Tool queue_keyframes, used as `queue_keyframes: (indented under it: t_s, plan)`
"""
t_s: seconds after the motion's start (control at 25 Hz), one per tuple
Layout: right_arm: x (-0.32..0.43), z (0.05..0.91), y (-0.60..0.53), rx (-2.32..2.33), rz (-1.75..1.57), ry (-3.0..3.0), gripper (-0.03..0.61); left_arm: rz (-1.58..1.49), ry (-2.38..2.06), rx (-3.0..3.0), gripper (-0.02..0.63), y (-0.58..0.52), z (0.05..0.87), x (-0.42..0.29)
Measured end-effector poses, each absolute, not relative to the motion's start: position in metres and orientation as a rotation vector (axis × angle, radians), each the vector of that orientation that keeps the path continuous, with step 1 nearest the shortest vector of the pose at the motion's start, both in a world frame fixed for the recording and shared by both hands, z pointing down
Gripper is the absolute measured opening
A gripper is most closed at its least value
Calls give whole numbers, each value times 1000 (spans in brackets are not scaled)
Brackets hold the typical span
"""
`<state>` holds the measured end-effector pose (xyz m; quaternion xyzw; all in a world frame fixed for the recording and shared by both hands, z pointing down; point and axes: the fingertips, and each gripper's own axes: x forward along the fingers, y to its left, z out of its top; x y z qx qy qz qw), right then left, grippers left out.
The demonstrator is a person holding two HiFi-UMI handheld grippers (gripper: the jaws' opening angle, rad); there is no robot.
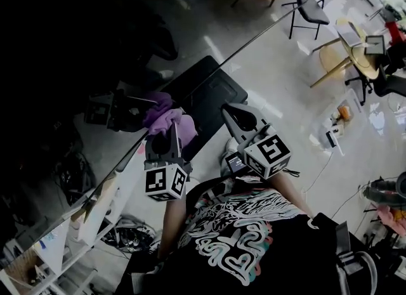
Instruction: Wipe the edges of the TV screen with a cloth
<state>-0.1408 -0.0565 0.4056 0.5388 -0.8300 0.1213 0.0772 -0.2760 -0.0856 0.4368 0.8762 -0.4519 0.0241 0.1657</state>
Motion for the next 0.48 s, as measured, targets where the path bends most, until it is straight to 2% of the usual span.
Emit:
queue_keyframes:
  t_s: [0.48]
  plan:
    - [-126,412,-57,1668,384,-2465,32,60,-1246,2512,72,-90,438,-262]
